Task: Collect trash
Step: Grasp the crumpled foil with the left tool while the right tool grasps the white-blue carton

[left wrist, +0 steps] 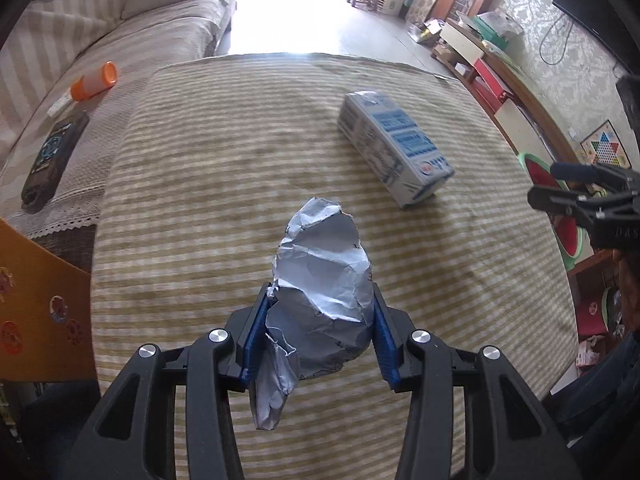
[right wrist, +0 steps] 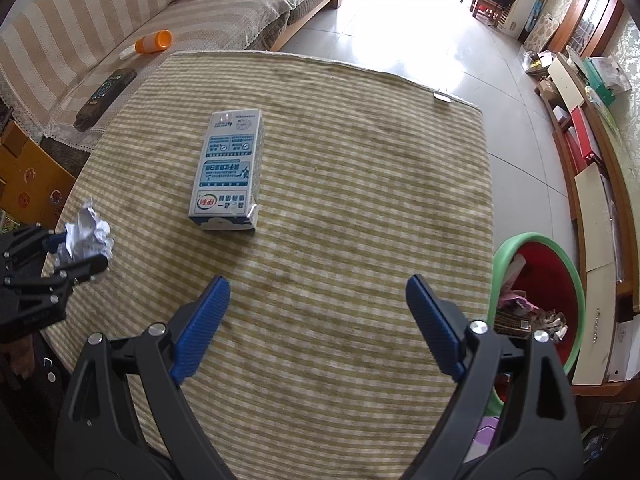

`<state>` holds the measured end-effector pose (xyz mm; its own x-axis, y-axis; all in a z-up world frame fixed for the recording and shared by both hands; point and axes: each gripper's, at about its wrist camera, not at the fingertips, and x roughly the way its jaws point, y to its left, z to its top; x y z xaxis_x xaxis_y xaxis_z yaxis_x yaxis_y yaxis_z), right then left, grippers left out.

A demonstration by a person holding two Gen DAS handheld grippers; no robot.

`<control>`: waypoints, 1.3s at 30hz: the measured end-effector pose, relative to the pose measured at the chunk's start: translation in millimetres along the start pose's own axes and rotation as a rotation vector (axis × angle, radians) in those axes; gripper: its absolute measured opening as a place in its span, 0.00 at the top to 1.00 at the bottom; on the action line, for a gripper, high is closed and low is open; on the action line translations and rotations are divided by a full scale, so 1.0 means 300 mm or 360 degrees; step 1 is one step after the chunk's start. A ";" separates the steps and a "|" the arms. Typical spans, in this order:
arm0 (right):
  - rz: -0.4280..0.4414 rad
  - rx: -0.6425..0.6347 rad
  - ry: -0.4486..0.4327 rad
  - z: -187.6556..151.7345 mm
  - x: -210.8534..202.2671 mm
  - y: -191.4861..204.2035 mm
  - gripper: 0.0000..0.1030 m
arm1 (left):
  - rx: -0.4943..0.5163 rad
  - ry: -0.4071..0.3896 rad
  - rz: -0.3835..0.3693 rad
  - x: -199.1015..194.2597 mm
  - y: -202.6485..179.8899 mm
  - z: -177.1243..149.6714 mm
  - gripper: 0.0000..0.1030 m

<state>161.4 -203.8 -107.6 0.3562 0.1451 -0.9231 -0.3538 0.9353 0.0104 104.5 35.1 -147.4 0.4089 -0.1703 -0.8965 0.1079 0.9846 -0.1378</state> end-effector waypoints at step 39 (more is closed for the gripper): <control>0.0020 0.0015 0.0104 0.195 0.329 0.281 0.46 | -0.0199 -0.0167 0.0075 -0.100 0.298 0.024 0.58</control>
<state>217.3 -91.6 -175.5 0.2944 0.1358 -0.9460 -0.3497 0.9365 0.0257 108.5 128.0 -129.9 0.5039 -0.1207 -0.8553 -0.0245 0.9878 -0.1539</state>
